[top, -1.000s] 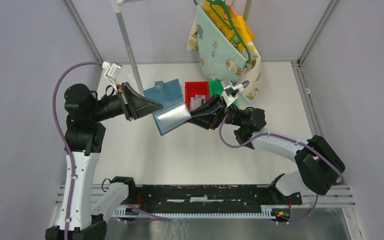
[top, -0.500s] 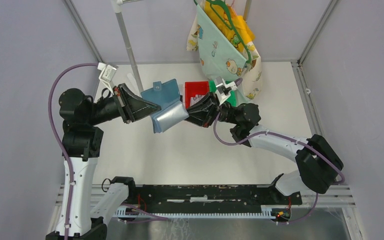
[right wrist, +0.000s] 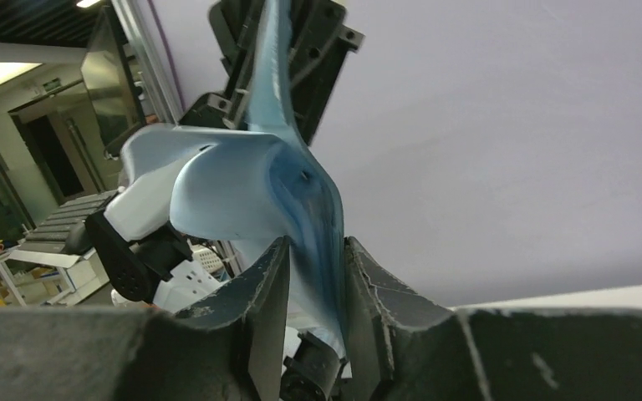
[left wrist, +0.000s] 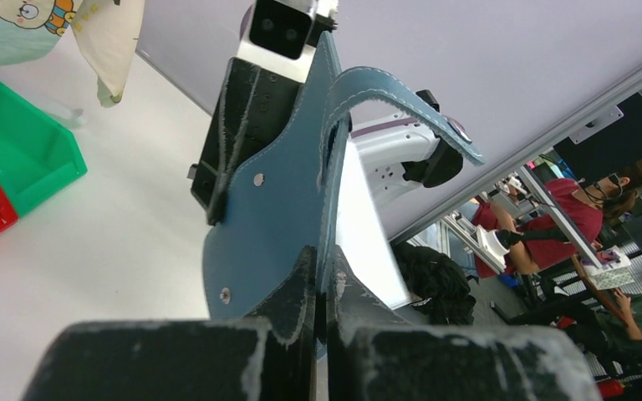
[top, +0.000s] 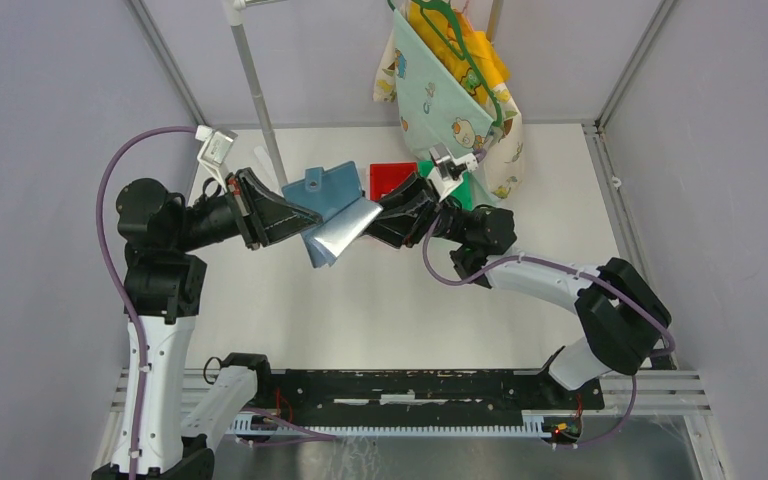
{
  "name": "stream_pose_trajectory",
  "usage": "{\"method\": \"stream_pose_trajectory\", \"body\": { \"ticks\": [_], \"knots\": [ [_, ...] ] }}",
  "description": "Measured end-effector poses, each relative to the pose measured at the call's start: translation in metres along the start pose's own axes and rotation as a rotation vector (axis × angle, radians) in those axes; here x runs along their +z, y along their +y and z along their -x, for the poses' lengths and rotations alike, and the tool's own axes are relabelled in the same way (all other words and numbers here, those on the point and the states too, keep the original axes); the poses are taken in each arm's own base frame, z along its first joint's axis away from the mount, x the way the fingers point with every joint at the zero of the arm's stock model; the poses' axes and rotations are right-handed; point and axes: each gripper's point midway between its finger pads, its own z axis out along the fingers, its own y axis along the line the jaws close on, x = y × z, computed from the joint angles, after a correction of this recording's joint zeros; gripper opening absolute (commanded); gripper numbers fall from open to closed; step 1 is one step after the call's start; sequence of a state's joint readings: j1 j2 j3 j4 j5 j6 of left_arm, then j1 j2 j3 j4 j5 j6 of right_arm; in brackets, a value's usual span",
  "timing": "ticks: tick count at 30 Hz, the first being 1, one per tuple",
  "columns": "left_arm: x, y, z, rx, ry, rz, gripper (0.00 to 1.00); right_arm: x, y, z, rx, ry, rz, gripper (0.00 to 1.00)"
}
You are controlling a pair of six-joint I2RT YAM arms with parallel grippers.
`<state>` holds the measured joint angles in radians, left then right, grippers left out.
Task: Take the credit cards out of the card holder
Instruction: Open the card holder at the center of the board.
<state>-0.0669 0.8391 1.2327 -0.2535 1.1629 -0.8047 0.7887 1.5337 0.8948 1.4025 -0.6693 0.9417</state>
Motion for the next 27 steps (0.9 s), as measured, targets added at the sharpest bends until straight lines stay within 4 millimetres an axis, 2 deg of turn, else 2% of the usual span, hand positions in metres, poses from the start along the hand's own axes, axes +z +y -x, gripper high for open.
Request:
{"method": "stream_pose_trajectory", "body": {
  "ticks": [2,9,10,11,14,17,21,24,27],
  "knots": [
    [0.000,0.000,0.000,-0.001,0.001,0.000,0.02,0.005,0.008,0.005,-0.012,-0.016,0.029,0.34],
    [0.000,0.000,0.000,0.002,-0.001,0.001,0.02,0.017,0.027,0.014,-0.042,-0.038,0.096,0.05],
    [0.000,0.000,0.001,0.004,-0.002,0.000,0.06,0.017,0.028,0.015,-0.039,-0.038,0.099,0.00],
    [0.000,-0.001,0.001,0.008,-0.003,-0.001,0.14,0.017,0.028,0.015,-0.034,-0.038,0.101,0.00],
    [-0.001,-0.001,0.000,0.019,-0.003,0.001,0.47,0.018,0.028,0.014,-0.011,-0.037,0.101,0.00],
    [-0.001,0.007,-0.005,0.037,0.022,0.020,0.66,0.022,0.030,0.015,0.005,-0.039,0.100,0.00],
    [-0.003,0.016,-0.012,0.128,0.070,0.051,0.75,0.023,0.023,0.016,0.038,-0.024,0.052,0.00],
    [-0.007,0.021,-0.021,0.204,0.104,0.062,0.78,0.021,0.017,0.018,0.059,-0.011,0.008,0.00],
    [-0.012,0.017,-0.029,0.272,0.128,0.048,0.79,0.018,0.010,0.024,0.070,-0.016,-0.031,0.00]
  ]
}}
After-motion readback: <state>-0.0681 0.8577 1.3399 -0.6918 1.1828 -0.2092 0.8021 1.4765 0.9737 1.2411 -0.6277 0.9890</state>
